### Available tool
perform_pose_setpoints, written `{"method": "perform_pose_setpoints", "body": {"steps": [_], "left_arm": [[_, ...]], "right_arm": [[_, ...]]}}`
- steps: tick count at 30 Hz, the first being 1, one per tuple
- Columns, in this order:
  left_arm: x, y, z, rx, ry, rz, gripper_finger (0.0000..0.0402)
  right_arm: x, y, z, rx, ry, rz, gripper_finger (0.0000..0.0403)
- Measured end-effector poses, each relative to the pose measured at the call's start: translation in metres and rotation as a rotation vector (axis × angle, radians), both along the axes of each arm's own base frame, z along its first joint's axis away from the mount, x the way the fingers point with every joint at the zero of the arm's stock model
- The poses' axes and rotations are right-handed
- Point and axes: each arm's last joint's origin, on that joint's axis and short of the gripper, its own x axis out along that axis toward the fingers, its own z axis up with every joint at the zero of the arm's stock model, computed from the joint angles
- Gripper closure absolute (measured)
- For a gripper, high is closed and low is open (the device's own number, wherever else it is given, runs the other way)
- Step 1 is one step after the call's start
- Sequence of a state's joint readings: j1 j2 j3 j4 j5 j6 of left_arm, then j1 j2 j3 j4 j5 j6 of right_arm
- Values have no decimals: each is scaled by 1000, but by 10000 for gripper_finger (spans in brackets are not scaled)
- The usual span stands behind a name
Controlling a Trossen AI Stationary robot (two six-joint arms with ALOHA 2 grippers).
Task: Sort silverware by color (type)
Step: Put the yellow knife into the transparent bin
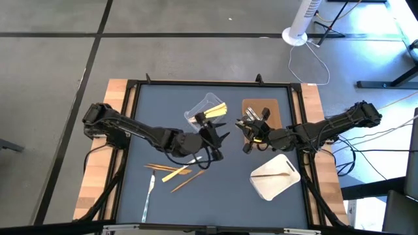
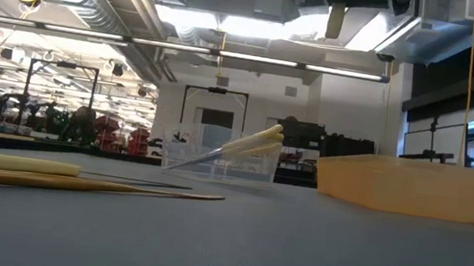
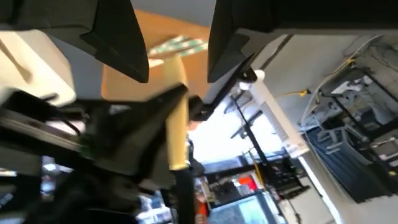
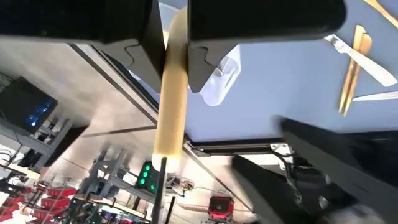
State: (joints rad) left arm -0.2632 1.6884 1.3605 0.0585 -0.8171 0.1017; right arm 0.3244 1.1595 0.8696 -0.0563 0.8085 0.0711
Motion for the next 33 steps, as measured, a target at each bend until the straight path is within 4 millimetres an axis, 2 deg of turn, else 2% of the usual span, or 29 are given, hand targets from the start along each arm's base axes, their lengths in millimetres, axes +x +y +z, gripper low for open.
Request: {"method": "perform_pose_setpoints", "body": {"steps": [9, 17, 25, 33], "left_arm": [[-41, -5, 11, -53, 163, -2, 244], [-76, 3, 14, -197, 259, 70, 244], [-82, 5, 12, -235, 274, 101, 244], [-82, 5, 12, -234, 276, 102, 244]], "right_arm": [[4, -26, -3, -64, 72, -74, 388], [-1, -71, -15, -165, 299, -225, 388], [-9, -112, -36, -276, 638, -325, 388], [2, -121, -62, -441, 950, -286, 388]]}}
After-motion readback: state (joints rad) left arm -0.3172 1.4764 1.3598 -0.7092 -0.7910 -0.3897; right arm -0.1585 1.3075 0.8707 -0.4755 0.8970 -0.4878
